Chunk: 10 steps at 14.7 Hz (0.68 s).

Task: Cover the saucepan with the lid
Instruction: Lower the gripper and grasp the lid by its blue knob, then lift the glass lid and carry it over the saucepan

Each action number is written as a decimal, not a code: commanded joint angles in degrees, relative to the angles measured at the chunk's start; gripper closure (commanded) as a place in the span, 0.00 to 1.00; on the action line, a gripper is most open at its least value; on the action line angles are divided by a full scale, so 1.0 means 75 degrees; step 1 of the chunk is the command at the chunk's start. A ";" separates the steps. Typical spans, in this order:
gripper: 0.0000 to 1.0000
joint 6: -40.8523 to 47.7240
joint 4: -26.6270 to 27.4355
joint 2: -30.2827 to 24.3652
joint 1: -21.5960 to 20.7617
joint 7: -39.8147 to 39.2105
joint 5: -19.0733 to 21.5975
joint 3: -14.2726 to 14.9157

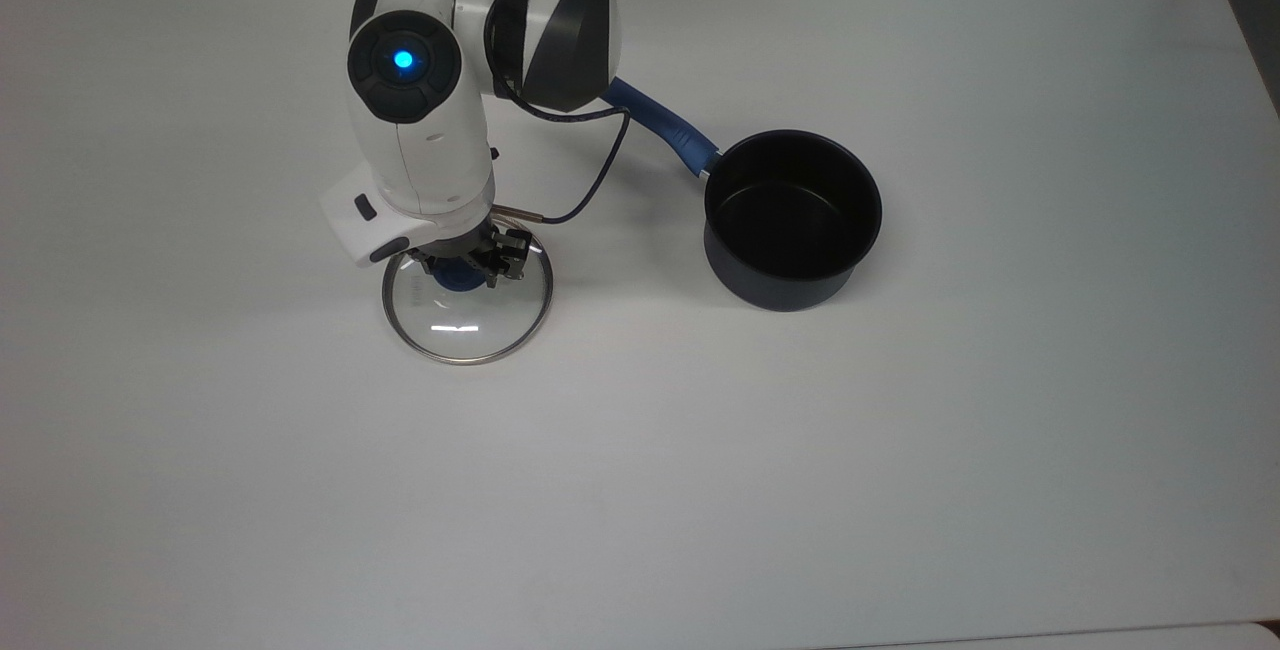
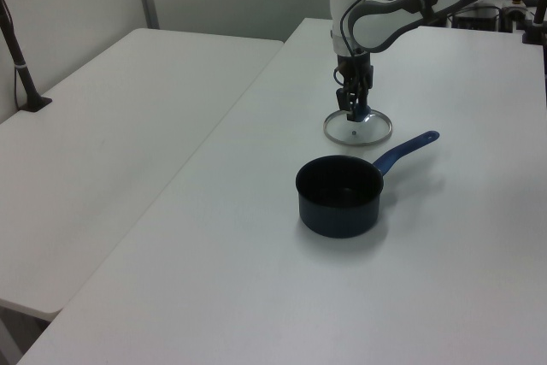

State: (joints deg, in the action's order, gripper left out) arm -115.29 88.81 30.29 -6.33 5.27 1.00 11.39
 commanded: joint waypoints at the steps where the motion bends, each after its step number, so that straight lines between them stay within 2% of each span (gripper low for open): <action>1: 0.58 0.0544 -0.0133 -0.0358 0.0024 0.0059 0.0031 0.0040; 4: 0.58 0.1003 -0.0415 -0.1001 0.0048 0.0141 0.0078 0.0040; 7: 0.58 0.1156 -0.0626 -0.1273 -0.0080 0.0246 0.0265 0.0017; 8: 0.58 0.1296 -0.0685 -0.1285 -0.0209 0.0421 0.0265 0.0005; 10: 0.58 0.1706 -0.0942 -0.1285 -0.0863 0.0830 0.0265 0.0005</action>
State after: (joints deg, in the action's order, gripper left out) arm -105.74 83.18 21.13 -7.56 7.35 2.45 11.10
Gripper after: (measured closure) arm 0.392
